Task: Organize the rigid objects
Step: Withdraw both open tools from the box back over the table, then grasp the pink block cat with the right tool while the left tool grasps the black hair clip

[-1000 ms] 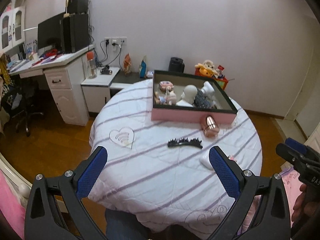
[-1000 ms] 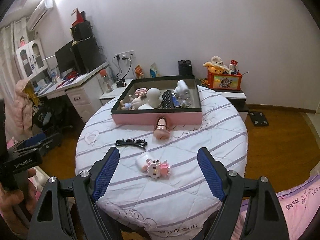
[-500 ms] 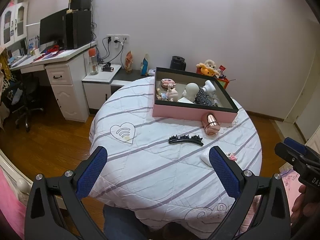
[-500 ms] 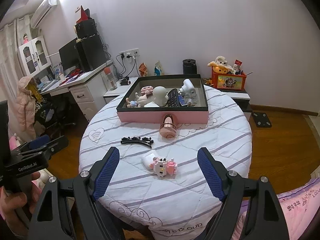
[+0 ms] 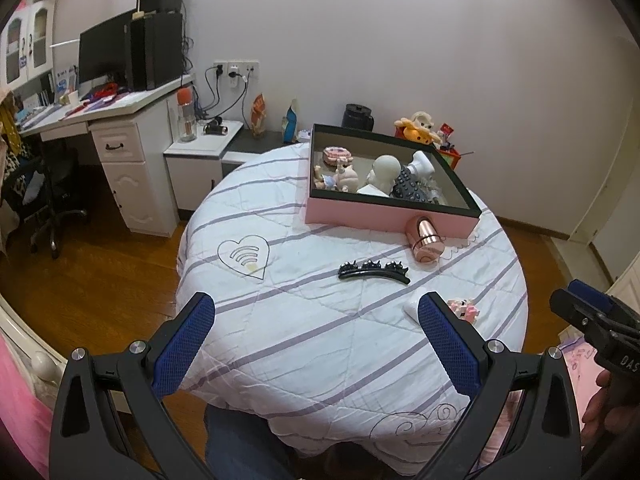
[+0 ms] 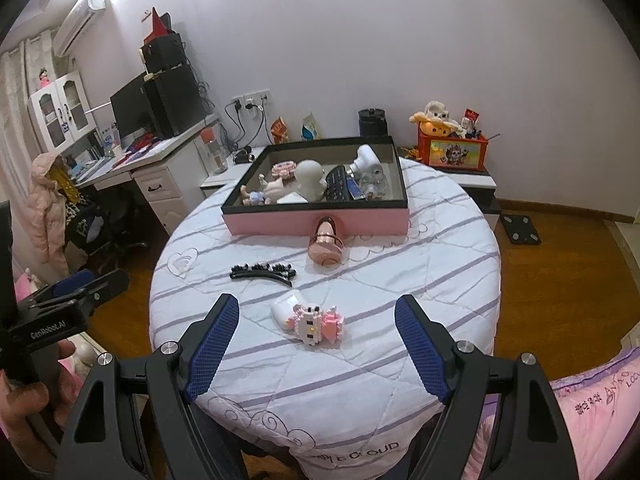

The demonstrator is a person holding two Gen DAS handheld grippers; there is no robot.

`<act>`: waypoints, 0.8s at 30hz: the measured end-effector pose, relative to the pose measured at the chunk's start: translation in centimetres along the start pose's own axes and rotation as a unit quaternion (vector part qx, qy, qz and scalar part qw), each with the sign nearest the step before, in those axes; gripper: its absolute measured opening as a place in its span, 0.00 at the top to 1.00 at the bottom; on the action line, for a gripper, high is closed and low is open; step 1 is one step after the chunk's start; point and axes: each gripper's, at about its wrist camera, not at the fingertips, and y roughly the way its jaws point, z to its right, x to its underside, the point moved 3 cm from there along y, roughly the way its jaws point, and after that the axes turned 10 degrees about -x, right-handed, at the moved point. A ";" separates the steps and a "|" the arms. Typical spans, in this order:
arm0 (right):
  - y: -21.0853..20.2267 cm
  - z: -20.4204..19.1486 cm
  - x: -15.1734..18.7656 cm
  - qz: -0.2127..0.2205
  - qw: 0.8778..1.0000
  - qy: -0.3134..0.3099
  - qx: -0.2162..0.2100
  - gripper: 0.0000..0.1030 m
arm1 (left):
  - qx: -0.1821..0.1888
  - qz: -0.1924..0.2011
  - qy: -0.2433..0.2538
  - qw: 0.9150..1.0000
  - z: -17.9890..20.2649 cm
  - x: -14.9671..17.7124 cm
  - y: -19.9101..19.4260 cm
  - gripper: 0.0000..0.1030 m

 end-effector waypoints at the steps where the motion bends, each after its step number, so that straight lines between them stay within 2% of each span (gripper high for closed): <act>1: 0.2 0.2 0.2 -0.004 1.000 0.002 0.000 0.21 | 0.000 -0.002 0.001 1.000 0.1 0.1 0.2 0.00; 9: 2.0 0.8 0.9 -0.027 1.000 0.008 -0.005 0.21 | -0.001 -0.017 0.006 1.000 0.6 0.3 1.7 0.00; 24: 8.3 2.3 3.1 -0.098 0.995 0.024 -0.022 0.21 | -0.003 -0.051 0.020 0.999 1.8 0.6 5.5 0.00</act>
